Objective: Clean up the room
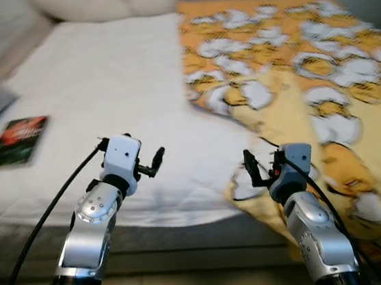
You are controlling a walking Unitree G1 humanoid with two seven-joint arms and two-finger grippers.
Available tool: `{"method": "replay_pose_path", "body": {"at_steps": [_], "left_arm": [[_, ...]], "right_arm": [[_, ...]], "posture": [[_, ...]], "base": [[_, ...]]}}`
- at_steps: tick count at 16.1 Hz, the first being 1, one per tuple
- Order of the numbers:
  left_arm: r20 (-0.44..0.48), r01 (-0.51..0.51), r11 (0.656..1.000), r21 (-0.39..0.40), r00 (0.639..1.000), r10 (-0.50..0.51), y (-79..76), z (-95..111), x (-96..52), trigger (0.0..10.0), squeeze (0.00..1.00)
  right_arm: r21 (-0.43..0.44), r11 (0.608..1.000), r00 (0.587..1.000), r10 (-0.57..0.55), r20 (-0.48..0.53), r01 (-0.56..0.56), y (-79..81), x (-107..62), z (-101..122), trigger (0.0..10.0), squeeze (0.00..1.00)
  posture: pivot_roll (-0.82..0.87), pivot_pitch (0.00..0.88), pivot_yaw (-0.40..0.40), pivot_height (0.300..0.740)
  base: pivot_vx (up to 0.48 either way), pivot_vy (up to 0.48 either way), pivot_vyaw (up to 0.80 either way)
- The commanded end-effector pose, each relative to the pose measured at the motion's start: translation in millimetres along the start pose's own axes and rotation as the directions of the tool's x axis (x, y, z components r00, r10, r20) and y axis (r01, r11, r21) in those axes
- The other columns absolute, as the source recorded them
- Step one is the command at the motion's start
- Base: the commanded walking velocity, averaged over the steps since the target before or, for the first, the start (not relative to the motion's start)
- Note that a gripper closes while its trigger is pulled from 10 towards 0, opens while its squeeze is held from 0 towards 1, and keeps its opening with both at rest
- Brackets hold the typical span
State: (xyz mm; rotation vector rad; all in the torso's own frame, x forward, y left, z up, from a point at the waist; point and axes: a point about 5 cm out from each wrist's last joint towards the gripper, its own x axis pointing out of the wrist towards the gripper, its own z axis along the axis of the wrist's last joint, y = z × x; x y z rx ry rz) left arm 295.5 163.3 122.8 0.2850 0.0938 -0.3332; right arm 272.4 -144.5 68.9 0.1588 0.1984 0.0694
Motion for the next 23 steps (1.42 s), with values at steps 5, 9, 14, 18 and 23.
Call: {"method": "replay_pose_path", "body": {"at_steps": [5,9,14,18,23], "left_arm": [[-0.026,-0.025,0.999,-0.033,0.999,0.024,-0.4,-2.9,0.5,10.0,0.0],[-0.017,-0.04,0.998,-0.042,0.999,0.039,4.0,-2.8,-1.5,10.0,0.0],[-0.035,-0.057,0.998,-0.04,0.998,0.055,8.7,-5.7,-0.3,10.0,0.0],[-0.039,-0.056,0.998,-0.041,0.998,0.054,8.0,-5.7,-0.6,10.0,0.0],[-0.047,-0.057,0.997,-0.052,0.997,0.055,6.6,-7.9,-2.8,10.0,0.0]], "right_arm": [[-0.004,1.0,0.999,-0.015,-0.048,0.014,-4.7,0.9,-5.5,10.0,0.0],[-0.041,0.999,0.998,-0.001,-0.067,-0.002,-2.7,6.6,-6.1,10.0,0.0],[-0.085,0.995,0.997,0.049,-0.062,-0.055,6.4,12.9,-2.9,10.0,0.0],[-0.096,0.994,0.997,0.048,-0.068,-0.054,5.6,13.3,-3.2,10.0,0.0],[-0.118,0.991,0.995,0.05,-0.084,-0.06,3.5,10.1,-6.2,10.0,0.0]], "posture": [[0.07,0.0,-0.02,0.74],[0.07,0.0,-0.032,0.74],[0.07,0.0,-0.03,0.74],[0.08,0.0,-0.029,0.74],[0.07,0.0,-0.028,0.74]], "base": [[0.0,0.0,0.0],[0.128,0.0,-0.6],[0.283,0.0,0.0],[0.303,0.0,0.0],[0.335,0.0,-0.57]]}}
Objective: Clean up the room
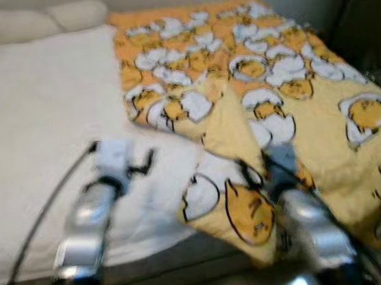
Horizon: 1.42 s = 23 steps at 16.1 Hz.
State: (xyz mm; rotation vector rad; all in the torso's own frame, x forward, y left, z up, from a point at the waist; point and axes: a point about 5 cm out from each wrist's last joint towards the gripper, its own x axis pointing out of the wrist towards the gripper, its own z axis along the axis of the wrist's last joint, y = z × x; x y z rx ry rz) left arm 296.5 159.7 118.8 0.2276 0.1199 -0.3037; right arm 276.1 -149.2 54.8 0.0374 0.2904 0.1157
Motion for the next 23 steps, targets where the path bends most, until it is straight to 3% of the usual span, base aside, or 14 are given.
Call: {"method": "replay_pose_path", "body": {"at_steps": [1,5,10,13,16,18,20,23], "left_arm": [[-0.026,-0.032,0.999,0.008,0.999,0.032,10.6,-5.1,-5.3,10.0,0.0],[-0.04,-0.024,1.0,0.013,0.999,0.024,9.3,-7.9,-5.3,10.0,0.0],[-0.063,0.104,0.994,0.013,0.993,-0.103,-3.0,-14.1,-9.6,10.0,0.0],[-0.087,0.117,0.993,-0.009,0.989,-0.117,-2.3,-20.4,-7.4,10.0,0.0],[-0.121,0.158,0.987,-0.024,0.98,-0.159,1.0,-27.5,10.3,10.0,0.0],[-0.175,0.215,0.977,-0.014,0.961,-0.214,-7.7,-37.2,26.2,10.0,0.0],[-0.2,0.231,0.973,-0.023,0.952,-0.231,-14.2,-43.4,33.7,10.0,0.0],[-0.286,0.217,0.976,0.035,0.937,-0.198,-19.5,-59.7,44.8,10.0,0.0]], "right_arm": [[-0.005,1.0,0.999,0.028,0.02,-0.028,9.4,3.3,7.2,10.0,0.0],[-0.001,1.0,0.999,0.025,0.024,-0.025,7.3,1.7,6.4,10.0,0.0],[-0.002,1.0,1.0,0.019,0.008,-0.019,7.3,-0.5,3.7,10.0,0.0],[-0.005,1.0,1.0,-0.016,-0.009,0.016,2.5,-2.1,1.7,10.0,0.0],[-0.065,0.998,0.994,-0.028,-0.108,0.021,-6.6,2.2,-7.8,10.0,0.0],[-0.135,0.991,0.979,-0.016,-0.202,-0.012,-13.7,6.9,-16.1,10.0,0.0],[-0.169,0.986,0.977,-0.046,-0.21,0.011,-21.6,10.1,-15.8,10.0,0.0],[-0.224,0.973,0.967,-0.105,-0.23,0.052,-38.2,18.3,-12.8,10.0,0.0]], "posture": [[0.07,0.0,-0.028,0.74],[0.07,0.0,-0.026,0.74],[0.06,0.0,-0.022,0.74],[0.05,0.0,-0.013,0.74],[0.03,0.0,0.002,0.74],[0.01,0.0,0.004,0.74],[-0.01,0.0,0.01,0.74],[-0.05,0.015,0.015,0.74]], "base": [[0.345,0.0,0.0],[0.257,0.0,0.0],[0.0,0.0,0.0],[0.0,0.0,0.0],[0.0,0.0,0.0],[0.0,0.0,0.0],[0.0,0.0,0.0],[0.0,0.0,0.0]]}}
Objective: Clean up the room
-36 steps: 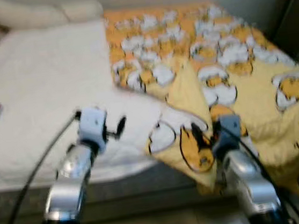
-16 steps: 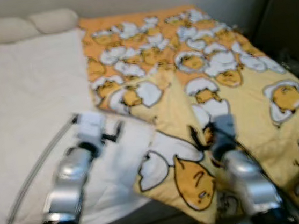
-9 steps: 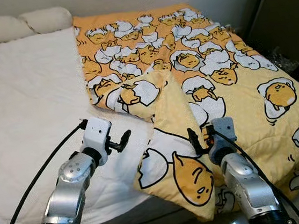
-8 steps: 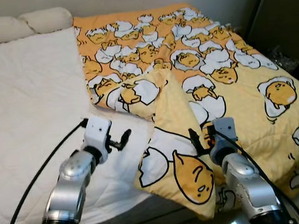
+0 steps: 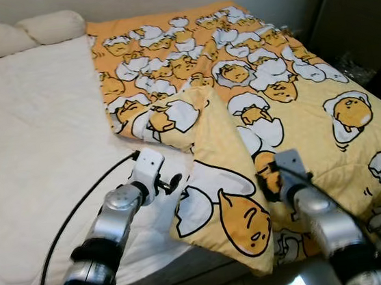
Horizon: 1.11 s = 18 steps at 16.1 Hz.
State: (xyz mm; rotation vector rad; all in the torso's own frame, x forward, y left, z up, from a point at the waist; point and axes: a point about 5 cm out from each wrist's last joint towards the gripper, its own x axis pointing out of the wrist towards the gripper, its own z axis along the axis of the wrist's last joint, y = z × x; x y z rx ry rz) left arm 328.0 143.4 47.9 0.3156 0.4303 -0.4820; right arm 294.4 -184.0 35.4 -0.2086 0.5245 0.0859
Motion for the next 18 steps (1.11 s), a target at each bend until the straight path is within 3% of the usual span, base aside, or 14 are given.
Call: {"method": "replay_pose_path", "body": {"at_steps": [1,5,8,11,14,16,18], "left_arm": [[-0.022,-0.022,0.999,0.042,0.999,0.023,0.6,-2.0,2.9,10.0,0.0],[-0.101,-0.115,0.985,0.125,0.987,0.128,-0.1,-13.4,8.2,10.0,0.0],[-0.142,-0.08,0.992,0.095,0.985,0.093,-16.5,-19.6,12.8,10.0,0.0],[-0.159,0.11,0.994,-0.008,0.981,-0.11,-60.3,-32.9,16.1,10.0,0.0],[-0.083,0.319,0.932,-0.171,0.938,-0.336,-105.8,-31.5,17.5,10.0,0.0],[-0.046,0.387,0.898,-0.212,0.914,-0.404,-118.9,-28.6,17.3,10.0,0.0],[0.005,0.455,0.84,-0.294,0.88,-0.475,-129.0,-24.6,16.6,10.0,0.0]], "right_arm": [[-0.012,1.0,1.0,0.0,-0.006,0.0,-2.4,2.4,1.4,10.0,0.0],[-0.043,0.991,0.992,0.125,-0.012,-0.125,20.0,10.8,-1.1,10.0,0.0],[-0.026,0.972,0.972,0.234,-0.007,-0.235,45.1,14.2,-1.9,10.0,0.0],[-0.032,0.958,0.957,0.284,-0.055,-0.286,66.6,17.1,-12.0,10.0,0.0],[0.022,0.934,0.934,0.357,-0.027,-0.357,83.5,16.9,-8.8,10.0,0.0],[0.05,0.928,0.929,0.37,-0.025,-0.368,84.6,16.5,-11.6,10.0,0.0],[0.098,0.923,0.927,0.375,-0.022,-0.371,85.3,15.8,-15.8,10.0,0.0]], "posture": [[-0.07,0.051,0.013,0.74],[-0.1,0.125,0.009,0.74],[-0.11,0.15,0.008,0.74],[-0.09,0.141,0.005,0.74],[-0.09,0.121,0.003,0.74],[-0.09,0.113,0.003,0.74],[-0.08,0.105,0.002,0.74]], "base": [[0.0,0.0,0.0],[0.0,0.0,0.0],[0.0,0.0,0.0],[0.0,0.0,0.0],[0.0,0.0,0.0],[0.0,0.0,0.0],[0.0,0.0,0.0]]}}
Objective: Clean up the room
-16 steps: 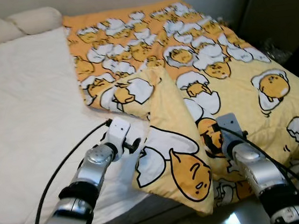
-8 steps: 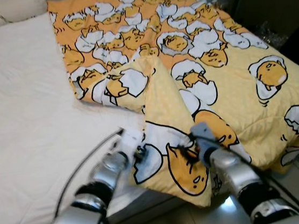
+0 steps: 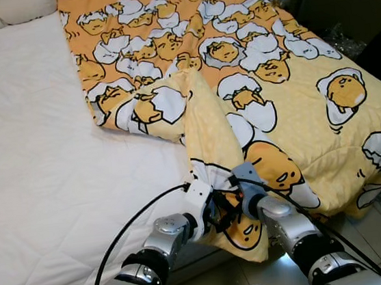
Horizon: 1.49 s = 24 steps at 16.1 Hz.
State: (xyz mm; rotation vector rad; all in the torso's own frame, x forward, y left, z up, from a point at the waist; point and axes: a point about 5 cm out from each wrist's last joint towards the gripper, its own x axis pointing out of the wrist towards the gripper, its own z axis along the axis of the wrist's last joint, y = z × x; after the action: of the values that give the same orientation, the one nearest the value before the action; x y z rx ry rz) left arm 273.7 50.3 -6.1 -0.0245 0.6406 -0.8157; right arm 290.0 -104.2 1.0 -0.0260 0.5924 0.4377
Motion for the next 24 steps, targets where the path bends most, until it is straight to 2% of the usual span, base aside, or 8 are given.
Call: {"method": "replay_pose_path", "body": {"at_steps": [1,6,10,14,17,22,23,24], "left_arm": [[0.009,0.099,0.995,-0.025,0.995,-0.098,-14.8,-1.0,5.4,10.0,0.0],[-0.036,0.311,0.951,0.006,0.95,-0.31,-20.2,-20.7,-7.6,10.0,0.0],[-0.083,0.376,0.92,0.106,0.926,-0.369,-2.0,-35.7,-45.1,10.0,0.0],[-0.12,0.404,0.904,0.141,0.913,-0.389,-8.5,-54.4,-85.3,10.0,0.0],[-0.086,0.382,0.915,0.131,0.924,-0.374,-14.8,-48.7,-121.5,10.0,0.0],[-0.122,0.374,0.923,0.096,0.924,-0.362,-21.7,-47.7,-159.5,10.0,0.0],[-0.108,0.325,0.939,0.108,0.943,-0.314,-16.6,-44.5,-159.6,10.0,0.0],[-0.073,0.173,0.972,0.157,0.984,-0.163,1.7,-36.0,-156.0,10.0,0.0]], "right_arm": [[0.029,1.0,1.0,-0.001,-0.008,0.001,0.8,0.3,-3.6,10.0,0.0],[0.165,0.975,0.987,0.143,0.068,-0.152,8.6,-3.1,-2.8,10.0,0.0],[0.171,0.902,0.918,0.392,0.056,-0.396,11.4,-27.4,-22.0,10.0,0.0],[0.162,0.848,0.852,0.52,-0.062,-0.505,10.0,-56.0,-55.5,10.0,0.0],[0.212,0.812,0.814,0.572,-0.102,-0.544,6.9,-80.5,-74.6,10.0,0.0],[0.187,0.853,0.848,0.513,-0.134,-0.487,5.4,-84.1,-100.1,10.0,0.0],[0.173,0.876,0.87,0.474,-0.134,-0.45,7.4,-76.0,-101.8,10.0,0.0],[0.147,0.909,0.907,0.407,-0.104,-0.391,9.7,-65.1,-99.4,10.0,0.0]], "posture": [[-0.08,0.103,0.002,0.74],[-0.06,0.072,0.005,0.74],[-0.03,0.035,0.001,0.74],[-0.01,0.012,-0.008,0.74],[0.0,0.0,-0.015,0.74],[0.01,0.0,-0.018,0.74],[0.0,0.0,-0.015,0.74],[0.0,0.0,-0.016,0.74]], "base": [[0.0,0.0,0.0],[0.0,0.0,0.0],[0.0,0.0,0.0],[0.0,0.0,0.0],[0.0,0.0,0.0],[0.0,0.0,0.0],[0.0,0.0,0.0],[0.0,0.0,0.0]]}}
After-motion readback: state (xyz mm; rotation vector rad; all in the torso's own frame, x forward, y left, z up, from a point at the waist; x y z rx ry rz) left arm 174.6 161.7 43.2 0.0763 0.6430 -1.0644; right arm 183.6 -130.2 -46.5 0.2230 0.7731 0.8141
